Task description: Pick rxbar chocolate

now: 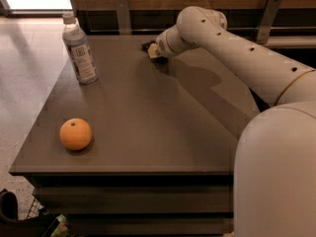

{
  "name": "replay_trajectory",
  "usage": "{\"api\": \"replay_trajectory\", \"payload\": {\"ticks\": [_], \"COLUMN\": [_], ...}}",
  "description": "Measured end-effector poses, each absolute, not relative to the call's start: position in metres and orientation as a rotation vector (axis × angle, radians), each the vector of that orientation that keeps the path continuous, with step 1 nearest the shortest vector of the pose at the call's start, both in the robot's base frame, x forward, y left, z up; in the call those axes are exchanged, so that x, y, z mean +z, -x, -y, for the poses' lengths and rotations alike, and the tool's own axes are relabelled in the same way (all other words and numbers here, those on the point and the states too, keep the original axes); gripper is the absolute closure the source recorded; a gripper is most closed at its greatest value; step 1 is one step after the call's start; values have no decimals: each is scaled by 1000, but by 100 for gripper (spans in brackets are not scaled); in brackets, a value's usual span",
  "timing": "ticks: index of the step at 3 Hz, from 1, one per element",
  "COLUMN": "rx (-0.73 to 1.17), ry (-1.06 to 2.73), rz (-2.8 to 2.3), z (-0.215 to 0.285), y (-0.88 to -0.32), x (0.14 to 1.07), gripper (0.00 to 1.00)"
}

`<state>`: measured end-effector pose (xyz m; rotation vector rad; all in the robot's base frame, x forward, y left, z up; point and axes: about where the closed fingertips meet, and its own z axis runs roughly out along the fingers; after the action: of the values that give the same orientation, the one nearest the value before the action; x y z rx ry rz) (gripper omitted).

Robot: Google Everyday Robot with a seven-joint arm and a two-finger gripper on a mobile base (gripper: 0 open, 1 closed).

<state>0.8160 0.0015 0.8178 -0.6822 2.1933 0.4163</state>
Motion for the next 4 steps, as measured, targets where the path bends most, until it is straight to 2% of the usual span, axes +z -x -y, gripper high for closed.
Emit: {"api": "replay_trajectory", "payload": {"ticks": [4], "rx": [416], "ry": [683], "rz": [-2193], "z": [-1], "y": [-816], "x": [818], "gripper": [100]}}
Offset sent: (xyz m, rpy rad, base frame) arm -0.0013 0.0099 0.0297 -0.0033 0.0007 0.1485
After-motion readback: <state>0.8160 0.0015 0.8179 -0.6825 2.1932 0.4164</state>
